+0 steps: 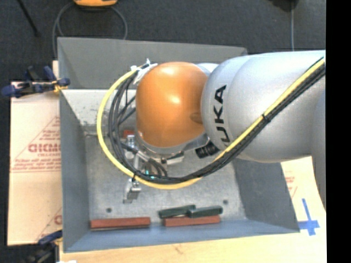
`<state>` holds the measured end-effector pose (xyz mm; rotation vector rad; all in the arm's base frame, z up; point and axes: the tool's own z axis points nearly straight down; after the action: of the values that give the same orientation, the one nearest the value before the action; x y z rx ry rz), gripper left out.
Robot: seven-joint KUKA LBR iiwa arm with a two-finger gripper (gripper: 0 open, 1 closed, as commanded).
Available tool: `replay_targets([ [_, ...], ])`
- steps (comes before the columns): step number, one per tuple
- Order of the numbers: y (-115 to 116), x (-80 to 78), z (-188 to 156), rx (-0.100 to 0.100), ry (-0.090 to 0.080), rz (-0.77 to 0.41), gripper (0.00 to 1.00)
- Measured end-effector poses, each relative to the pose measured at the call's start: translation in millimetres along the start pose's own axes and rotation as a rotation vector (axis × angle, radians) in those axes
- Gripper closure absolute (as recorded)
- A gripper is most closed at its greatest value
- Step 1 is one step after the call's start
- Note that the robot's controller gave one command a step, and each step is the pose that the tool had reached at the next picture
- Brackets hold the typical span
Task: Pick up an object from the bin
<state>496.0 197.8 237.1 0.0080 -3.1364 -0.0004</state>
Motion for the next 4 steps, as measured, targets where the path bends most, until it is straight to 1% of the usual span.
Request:
replay_targets([
  [1,-1.3,-1.8,-4.2,-0.002,-0.007,0.005,1.0],
  [2,-1.3,-1.8,-4.2,-0.002,-0.007,0.006,1.0],
  [3,4.6,-1.6,81.0,-0.001,-0.004,0.106,0.0],
  [4,4.6,-2.3,80.3,-0.002,-0.006,0.107,0.0],
])
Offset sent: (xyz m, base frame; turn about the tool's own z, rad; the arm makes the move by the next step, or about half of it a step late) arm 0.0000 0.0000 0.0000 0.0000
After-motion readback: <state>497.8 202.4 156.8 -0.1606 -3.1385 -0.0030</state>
